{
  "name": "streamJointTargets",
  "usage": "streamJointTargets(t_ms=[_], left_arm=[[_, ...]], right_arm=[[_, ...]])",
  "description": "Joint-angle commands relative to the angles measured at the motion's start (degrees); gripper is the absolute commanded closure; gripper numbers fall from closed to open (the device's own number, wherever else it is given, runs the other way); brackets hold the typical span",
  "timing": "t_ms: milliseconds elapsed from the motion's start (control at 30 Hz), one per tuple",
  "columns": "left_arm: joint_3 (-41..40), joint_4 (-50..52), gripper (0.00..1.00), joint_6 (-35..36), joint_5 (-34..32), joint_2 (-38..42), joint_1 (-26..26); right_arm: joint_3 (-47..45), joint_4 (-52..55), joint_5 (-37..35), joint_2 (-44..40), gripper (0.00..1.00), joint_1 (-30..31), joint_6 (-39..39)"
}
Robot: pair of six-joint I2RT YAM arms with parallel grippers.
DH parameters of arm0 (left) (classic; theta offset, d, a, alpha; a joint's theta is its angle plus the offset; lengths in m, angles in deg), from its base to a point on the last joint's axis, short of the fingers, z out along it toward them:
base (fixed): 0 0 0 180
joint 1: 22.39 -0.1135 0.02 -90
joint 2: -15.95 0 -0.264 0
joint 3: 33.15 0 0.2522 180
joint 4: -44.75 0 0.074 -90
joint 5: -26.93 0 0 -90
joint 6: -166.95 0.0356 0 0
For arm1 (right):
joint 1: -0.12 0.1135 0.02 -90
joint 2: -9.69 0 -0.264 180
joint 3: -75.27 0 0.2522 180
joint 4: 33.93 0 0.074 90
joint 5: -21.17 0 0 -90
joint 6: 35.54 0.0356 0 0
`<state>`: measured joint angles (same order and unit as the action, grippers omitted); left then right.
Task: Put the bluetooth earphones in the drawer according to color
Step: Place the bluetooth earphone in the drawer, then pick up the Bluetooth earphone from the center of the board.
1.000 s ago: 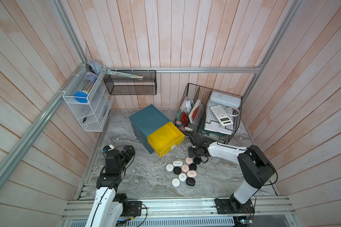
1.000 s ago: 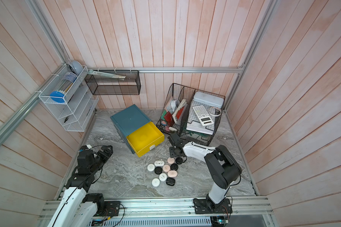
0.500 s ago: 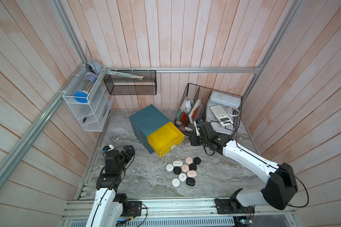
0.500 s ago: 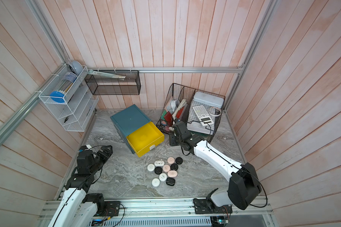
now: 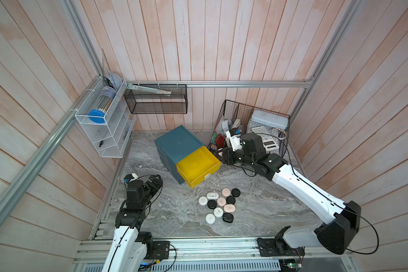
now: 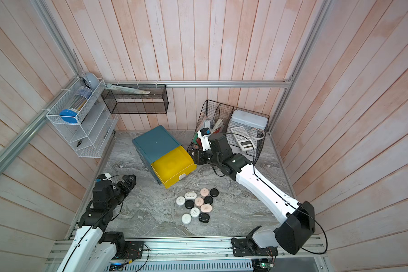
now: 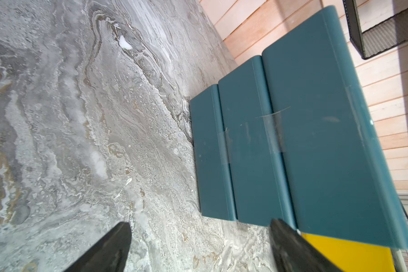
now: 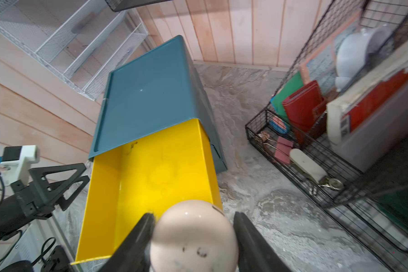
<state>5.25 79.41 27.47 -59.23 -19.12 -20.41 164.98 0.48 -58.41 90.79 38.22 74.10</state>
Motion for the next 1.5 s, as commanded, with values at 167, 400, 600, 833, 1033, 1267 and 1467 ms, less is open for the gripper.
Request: streamJointTargets(t_ms=[167,400,600,833,1033,1267,1467], left_arm=[[4.01,2.72,0.04,1.23,-7.32,0.64,8.69],[4.60,4.30,0.03,-0.35,-12.93,1.47,16.47],[4.18,6.06,0.03,-0.63,-13.88,3.18,16.96],[2.32,7.64,0.03,-1.09,-13.87,5.92,16.94],[0.29,7.90,0.03,-2.38,-13.75,7.64,16.97],[-0.28,8.11,0.03,-2.12,-14.45,7.74,16.96],[-1.15,7.51,0.03,-2.12,-14.51,7.62,16.98]], right_arm=[[6.33,2.02,6.10,6.75,0.41,0.75,-2.32],[7.06,3.11,5.79,7.71,0.21,0.76,-2.60],[0.80,3.19,1.82,1.73,0.21,0.77,-1.41],[-12.91,3.90,-0.75,-9.47,0.22,0.90,0.75],[-24.10,3.35,-1.52,-16.04,0.23,3.55,4.61],[-32.58,4.96,-5.31,-16.67,0.24,8.44,8.16],[-38.08,2.30,-3.45,-14.03,0.24,9.53,9.15]])
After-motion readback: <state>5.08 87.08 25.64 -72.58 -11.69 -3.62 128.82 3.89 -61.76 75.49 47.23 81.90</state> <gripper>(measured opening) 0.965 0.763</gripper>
